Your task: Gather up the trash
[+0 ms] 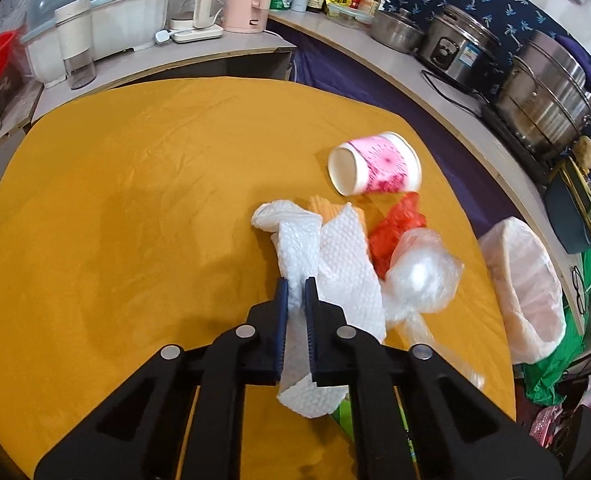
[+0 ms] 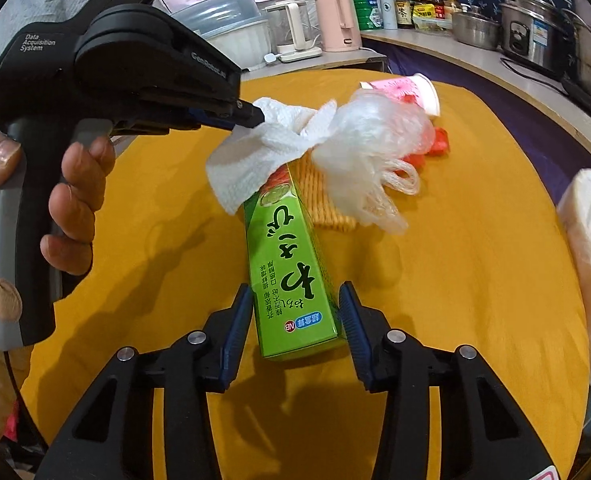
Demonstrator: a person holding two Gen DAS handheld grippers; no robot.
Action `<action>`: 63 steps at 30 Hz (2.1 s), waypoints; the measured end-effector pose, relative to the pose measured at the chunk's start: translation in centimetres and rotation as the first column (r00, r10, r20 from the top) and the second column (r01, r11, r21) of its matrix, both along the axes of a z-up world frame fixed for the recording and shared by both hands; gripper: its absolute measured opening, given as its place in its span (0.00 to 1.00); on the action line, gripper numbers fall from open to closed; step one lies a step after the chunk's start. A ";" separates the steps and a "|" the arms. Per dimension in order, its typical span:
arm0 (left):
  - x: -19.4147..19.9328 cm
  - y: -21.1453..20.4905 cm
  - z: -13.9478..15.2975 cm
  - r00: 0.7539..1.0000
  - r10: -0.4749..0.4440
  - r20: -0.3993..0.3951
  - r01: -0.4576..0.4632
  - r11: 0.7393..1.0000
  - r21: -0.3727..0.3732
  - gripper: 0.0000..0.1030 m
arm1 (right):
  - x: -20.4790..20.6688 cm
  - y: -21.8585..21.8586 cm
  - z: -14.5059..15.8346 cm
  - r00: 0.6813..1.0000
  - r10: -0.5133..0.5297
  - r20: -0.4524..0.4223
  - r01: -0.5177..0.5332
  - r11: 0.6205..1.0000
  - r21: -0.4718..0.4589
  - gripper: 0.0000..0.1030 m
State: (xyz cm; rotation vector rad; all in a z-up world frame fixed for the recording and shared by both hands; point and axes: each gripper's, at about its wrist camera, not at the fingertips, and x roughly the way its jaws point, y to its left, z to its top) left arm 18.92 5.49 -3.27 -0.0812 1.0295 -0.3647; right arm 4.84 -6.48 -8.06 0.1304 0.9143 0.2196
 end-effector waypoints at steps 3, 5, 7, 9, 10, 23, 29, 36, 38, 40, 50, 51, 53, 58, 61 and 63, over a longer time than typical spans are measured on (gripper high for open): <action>-1.9 0.0 0.7 1.000 -0.003 -0.003 0.003 1.000 -0.017 0.07 | -2.0 -0.4 0.3 1.000 -0.013 -0.003 0.013 1.000 0.008 0.42; -3.3 -0.1 1.4 1.000 -0.001 0.006 0.001 1.000 -0.024 0.07 | -3.1 -0.8 0.5 1.000 -0.029 -0.003 0.029 0.999 0.021 0.41; -4.3 -0.1 2.2 1.000 0.002 0.013 -0.001 0.999 -0.035 0.07 | -4.0 -1.3 0.7 0.999 -0.046 -0.002 0.046 0.998 0.035 0.41; -5.1 -0.1 3.4 0.999 0.007 0.032 -0.005 0.999 -0.040 0.06 | -4.8 -1.8 0.9 0.998 -0.062 -0.002 0.062 0.997 0.048 0.41; -5.5 0.0 3.9 0.999 0.010 0.043 -0.008 0.999 -0.043 0.06 | -5.0 -2.0 1.0 0.998 -0.067 -0.002 0.067 0.996 0.053 0.41; -7.7 -0.6 4.5 1.000 0.019 -0.018 -0.020 0.998 -0.059 0.42 | -9.9 -3.7 2.1 0.993 -0.111 0.033 0.105 0.982 0.154 0.39; -8.6 -1.3 1.6 0.992 0.061 -0.111 -0.070 0.994 -0.078 0.63 | -12.5 -6.4 2.9 0.981 -0.188 0.046 0.176 0.966 0.189 0.39; -8.7 -1.3 -3.2 0.954 0.132 -0.271 -0.153 0.986 -0.060 0.63 | -14.6 -9.7 3.1 0.952 -0.304 0.045 0.291 0.938 0.186 0.39; -8.6 -1.7 -4.2 0.951 0.151 -0.269 -0.165 0.986 -0.029 0.63 | -14.6 -10.4 2.8 0.943 -0.330 0.038 0.318 0.929 0.190 0.39; -8.4 -2.0 -4.9 0.954 0.165 -0.251 -0.170 0.985 -0.002 0.63 | -14.4 -10.9 2.7 0.940 -0.340 0.035 0.327 0.924 0.196 0.39; -9.1 -3.5 -3.6 0.983 0.050 -0.179 -0.048 0.999 0.012 0.00 | -13.4 -12.1 4.5 0.914 -0.401 0.066 0.377 0.897 0.232 0.39; -9.3 -3.6 -3.2 0.985 0.042 -0.169 -0.040 0.999 0.015 0.00 | -13.2 -12.3 4.8 0.909 -0.411 0.068 0.386 0.892 0.237 0.39; -9.8 -3.9 -2.3 0.990 0.022 -0.142 -0.019 1.000 0.019 0.00 | -12.8 -12.6 5.5 0.900 -0.431 0.073 0.402 0.882 0.246 0.38; -11.2 -4.9 -0.1 0.995 -0.026 -0.095 0.028 1.000 0.013 0.00 | -11.6 -13.4 7.6 0.879 -0.466 0.095 0.429 0.863 0.266 0.37; -11.9 -4.8 1.3 0.996 -0.053 -0.070 0.053 0.999 -0.007 0.00 | -10.9 -13.9 8.9 0.868 -0.483 0.115 0.440 0.856 0.272 0.37; -12.2 -4.6 2.0 0.997 -0.060 -0.054 0.059 0.998 -0.013 0.00 | -10.4 -14.2 9.7 0.862 -0.490 0.129 0.443 0.852 0.278 0.37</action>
